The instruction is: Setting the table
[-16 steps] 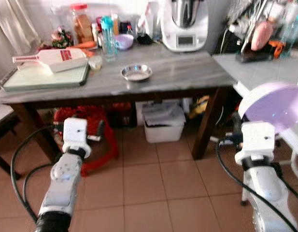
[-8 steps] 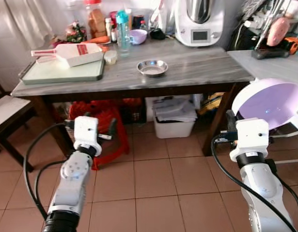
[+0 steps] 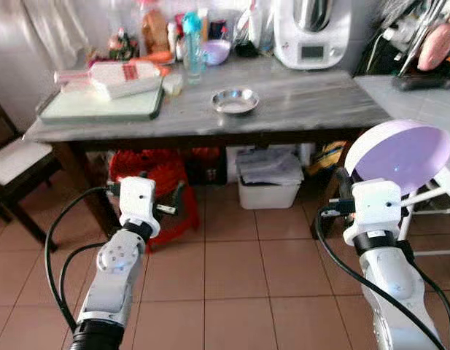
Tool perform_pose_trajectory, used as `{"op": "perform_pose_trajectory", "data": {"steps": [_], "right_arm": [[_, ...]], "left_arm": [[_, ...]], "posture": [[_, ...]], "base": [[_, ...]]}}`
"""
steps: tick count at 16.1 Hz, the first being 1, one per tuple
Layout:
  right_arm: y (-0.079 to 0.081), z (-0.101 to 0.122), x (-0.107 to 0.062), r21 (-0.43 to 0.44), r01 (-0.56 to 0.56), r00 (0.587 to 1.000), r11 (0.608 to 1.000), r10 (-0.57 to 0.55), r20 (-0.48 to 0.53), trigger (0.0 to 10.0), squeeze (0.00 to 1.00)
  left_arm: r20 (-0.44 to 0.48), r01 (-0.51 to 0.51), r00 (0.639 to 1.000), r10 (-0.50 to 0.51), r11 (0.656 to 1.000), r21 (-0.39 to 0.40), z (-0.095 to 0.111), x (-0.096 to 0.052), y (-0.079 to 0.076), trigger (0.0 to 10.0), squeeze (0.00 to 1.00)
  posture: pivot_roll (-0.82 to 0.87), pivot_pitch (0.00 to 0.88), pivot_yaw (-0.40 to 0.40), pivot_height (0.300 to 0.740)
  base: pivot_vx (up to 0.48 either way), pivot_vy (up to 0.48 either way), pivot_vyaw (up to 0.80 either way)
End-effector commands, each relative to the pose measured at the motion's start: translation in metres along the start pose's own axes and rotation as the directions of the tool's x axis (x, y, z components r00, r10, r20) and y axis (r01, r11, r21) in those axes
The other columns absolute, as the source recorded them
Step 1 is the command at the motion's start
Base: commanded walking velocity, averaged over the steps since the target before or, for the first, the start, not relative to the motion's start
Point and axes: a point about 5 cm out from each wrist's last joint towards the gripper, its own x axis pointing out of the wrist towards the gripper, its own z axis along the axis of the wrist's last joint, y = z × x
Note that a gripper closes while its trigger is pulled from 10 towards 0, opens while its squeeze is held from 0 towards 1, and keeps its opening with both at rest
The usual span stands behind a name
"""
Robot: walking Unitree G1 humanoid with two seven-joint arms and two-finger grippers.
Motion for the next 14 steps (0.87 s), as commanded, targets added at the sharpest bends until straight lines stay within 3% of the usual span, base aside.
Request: {"op": "perform_pose_trajectory", "data": {"steps": [1,10,14], "right_arm": [[0.003,-0.001,0.003,0.012,-0.017,1.000,1.000,0.017,-0.007,10.0,0.00],[0.015,0.002,0.005,0.018,-0.087,0.996,0.996,0.087,0.007,10.0,0.00],[0.014,0.002,0.006,0.010,-0.091,0.996,0.996,0.091,0.009,10.0,0.00]], "left_arm": [[0.003,0.013,1.000,-0.013,1.000,-0.002,0.003,0.000,-0.001,10.0,0.00],[-0.004,0.033,0.999,-0.033,0.999,-0.023,0.002,-0.001,-0.005,10.0,0.00],[-0.011,0.054,0.998,-0.054,0.998,-0.040,0.000,0.000,-0.011,10.0,0.00]], "posture": [[-0.06,0.000,0.036,0.740],[-0.06,0.002,0.031,0.740],[-0.07,0.000,0.025,0.740]], "base": [[0.274,0.000,0.00],[0.322,0.000,0.00],[0.333,0.000,0.43]]}}
